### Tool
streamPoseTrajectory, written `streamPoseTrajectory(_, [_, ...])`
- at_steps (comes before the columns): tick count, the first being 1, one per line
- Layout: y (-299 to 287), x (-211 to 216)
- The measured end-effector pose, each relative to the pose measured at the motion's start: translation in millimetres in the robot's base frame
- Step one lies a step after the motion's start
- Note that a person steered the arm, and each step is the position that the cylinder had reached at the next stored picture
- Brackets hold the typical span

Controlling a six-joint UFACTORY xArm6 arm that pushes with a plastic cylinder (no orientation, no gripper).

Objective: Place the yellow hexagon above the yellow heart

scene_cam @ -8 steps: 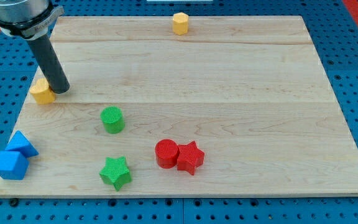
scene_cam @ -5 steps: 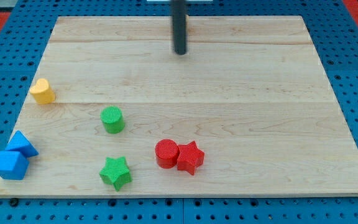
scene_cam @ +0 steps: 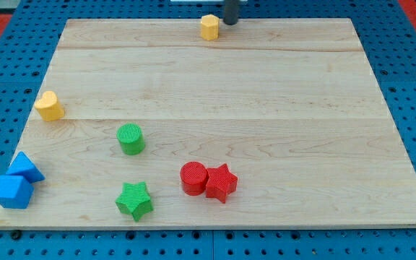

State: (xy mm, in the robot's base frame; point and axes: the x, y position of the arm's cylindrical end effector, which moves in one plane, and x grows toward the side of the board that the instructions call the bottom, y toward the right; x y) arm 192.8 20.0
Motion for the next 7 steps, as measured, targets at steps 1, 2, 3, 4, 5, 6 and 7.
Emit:
streamPoseTrajectory(1, [-45, 0])
streamPoseTrajectory(2, [-59, 8])
streamPoseTrajectory(3, [-35, 16])
streamPoseTrajectory(4, [2, 18])
streamPoseTrajectory(5, [-8, 41])
streamPoseTrajectory(6, [-48, 57])
streamPoseTrajectory(7, [-89, 69])
